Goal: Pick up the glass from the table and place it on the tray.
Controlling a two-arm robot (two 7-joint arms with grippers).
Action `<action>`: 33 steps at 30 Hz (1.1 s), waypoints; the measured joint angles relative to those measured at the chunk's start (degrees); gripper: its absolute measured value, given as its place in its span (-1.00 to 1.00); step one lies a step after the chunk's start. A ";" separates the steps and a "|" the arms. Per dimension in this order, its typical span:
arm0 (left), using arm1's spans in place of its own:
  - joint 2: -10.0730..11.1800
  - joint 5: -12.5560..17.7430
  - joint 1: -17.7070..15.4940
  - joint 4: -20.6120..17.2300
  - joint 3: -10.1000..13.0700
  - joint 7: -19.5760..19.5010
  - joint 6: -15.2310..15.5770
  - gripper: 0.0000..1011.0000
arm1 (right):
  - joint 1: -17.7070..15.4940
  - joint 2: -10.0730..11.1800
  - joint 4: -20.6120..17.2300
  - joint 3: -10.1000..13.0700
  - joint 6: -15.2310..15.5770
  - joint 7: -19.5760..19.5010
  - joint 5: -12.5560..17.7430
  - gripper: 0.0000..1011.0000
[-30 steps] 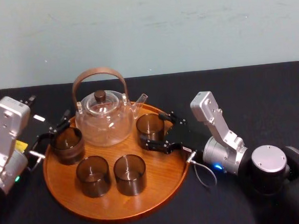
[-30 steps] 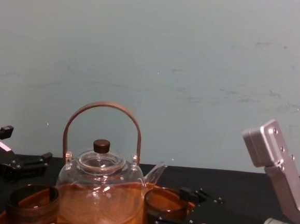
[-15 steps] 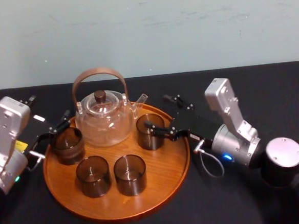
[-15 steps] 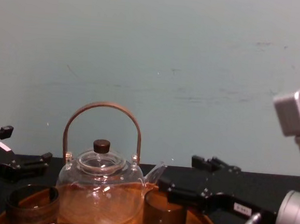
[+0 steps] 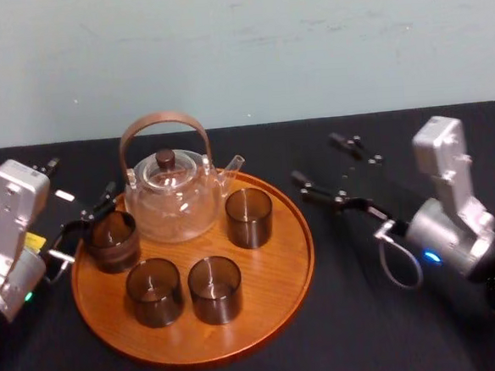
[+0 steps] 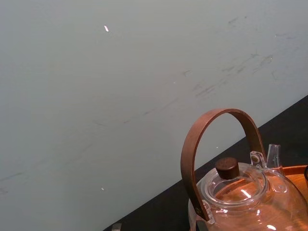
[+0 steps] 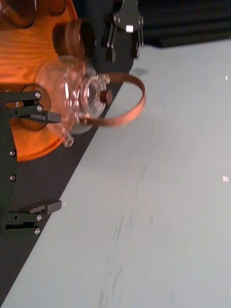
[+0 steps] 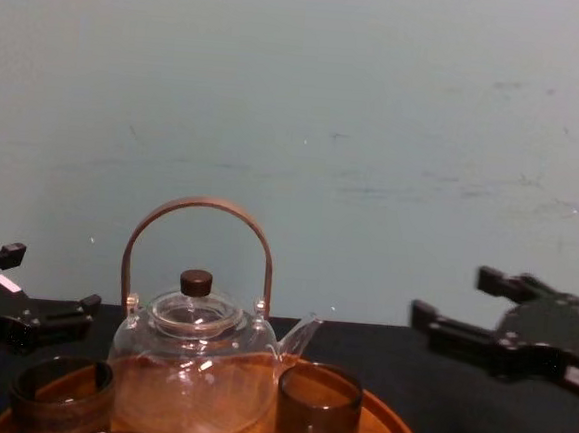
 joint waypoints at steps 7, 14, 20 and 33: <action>0.00 0.00 0.00 0.00 0.00 0.00 0.00 0.98 | -5.38 2.81 -3.69 4.71 0.08 -2.64 1.07 0.98; 0.00 0.00 0.00 0.00 0.00 0.00 0.00 0.98 | -8.09 3.19 -4.11 7.29 0.17 -3.93 1.21 0.98; 0.00 0.00 0.00 0.00 0.00 0.00 0.00 0.98 | -8.55 2.40 -2.98 7.83 0.33 -4.90 -0.08 0.98; 0.00 0.00 0.00 0.00 0.00 0.00 0.00 0.98 | -8.55 2.15 -2.55 7.85 0.40 -5.10 -0.53 0.98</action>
